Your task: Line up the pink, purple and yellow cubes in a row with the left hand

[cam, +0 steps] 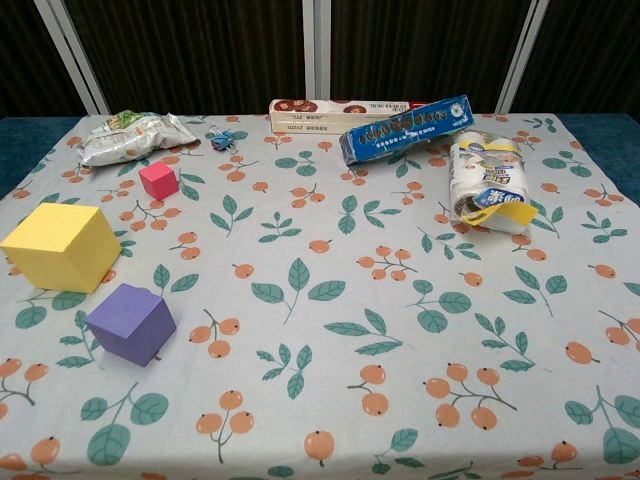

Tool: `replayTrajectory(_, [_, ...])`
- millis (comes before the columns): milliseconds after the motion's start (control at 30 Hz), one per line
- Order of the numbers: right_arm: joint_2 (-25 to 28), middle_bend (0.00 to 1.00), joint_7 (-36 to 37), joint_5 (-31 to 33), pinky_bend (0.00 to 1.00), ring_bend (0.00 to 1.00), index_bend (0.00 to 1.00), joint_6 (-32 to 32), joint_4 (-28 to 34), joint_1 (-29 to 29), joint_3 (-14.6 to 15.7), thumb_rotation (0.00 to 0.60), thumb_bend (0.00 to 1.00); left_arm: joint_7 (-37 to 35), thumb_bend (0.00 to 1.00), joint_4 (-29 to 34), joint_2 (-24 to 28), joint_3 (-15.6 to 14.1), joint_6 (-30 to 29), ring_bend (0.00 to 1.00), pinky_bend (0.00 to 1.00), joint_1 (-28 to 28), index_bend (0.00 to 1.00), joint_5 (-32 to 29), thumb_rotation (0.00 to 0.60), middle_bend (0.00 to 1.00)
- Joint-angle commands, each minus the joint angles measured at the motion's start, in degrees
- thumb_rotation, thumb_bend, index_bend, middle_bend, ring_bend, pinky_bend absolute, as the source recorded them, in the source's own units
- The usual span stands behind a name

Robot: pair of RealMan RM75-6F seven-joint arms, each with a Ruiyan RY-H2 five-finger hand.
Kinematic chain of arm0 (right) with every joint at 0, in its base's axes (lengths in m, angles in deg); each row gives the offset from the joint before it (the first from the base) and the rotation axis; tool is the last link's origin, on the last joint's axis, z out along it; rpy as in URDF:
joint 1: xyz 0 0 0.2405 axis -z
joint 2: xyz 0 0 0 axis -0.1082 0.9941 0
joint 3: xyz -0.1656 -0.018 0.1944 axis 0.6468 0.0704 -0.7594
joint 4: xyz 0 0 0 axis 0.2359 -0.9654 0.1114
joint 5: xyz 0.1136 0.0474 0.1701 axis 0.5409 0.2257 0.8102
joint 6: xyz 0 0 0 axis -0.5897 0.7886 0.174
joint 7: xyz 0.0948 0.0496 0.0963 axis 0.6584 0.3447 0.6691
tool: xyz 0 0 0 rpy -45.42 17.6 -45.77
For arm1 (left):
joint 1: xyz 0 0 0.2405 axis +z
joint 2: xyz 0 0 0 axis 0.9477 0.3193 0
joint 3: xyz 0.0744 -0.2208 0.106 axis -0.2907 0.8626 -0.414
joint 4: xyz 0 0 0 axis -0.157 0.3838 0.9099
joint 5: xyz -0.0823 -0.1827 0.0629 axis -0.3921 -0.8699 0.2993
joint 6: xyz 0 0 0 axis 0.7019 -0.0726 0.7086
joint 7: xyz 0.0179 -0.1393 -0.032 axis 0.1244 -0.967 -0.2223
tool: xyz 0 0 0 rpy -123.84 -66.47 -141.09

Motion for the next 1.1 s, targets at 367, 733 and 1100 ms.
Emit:
replayTrajectory(367, [0.87,0.15,1.18,-1.12,0.14,0.02,0.08,3.29,-0.03,1.19,-0.22,0.600,0.00,-1.88,0.02,-0.73,-0.07,0.68,0.87,0.12,0.15,-1.91,0.16,2.44,0.600,0.14])
replayTrajectory(733, [1.31,0.15,0.55,-1.30,0.14,0.02,0.08,5.01,-0.26,1.83,-0.60,0.600,0.00,-5.01,0.03,-3.57,-0.21,1.76,14.77,0.12,0.15,-11.38,0.16,2.61,0.600,0.14])
replayTrajectory(1100, [0.62,0.15,0.62,-1.73,0.14,0.02,0.08,4.74,-0.55,1.47,-0.63,0.600,0.00,-3.13,0.03,-4.23,-2.36,3.20,28.19,0.12,0.15,-19.23,0.15,-3.70,0.600,0.13])
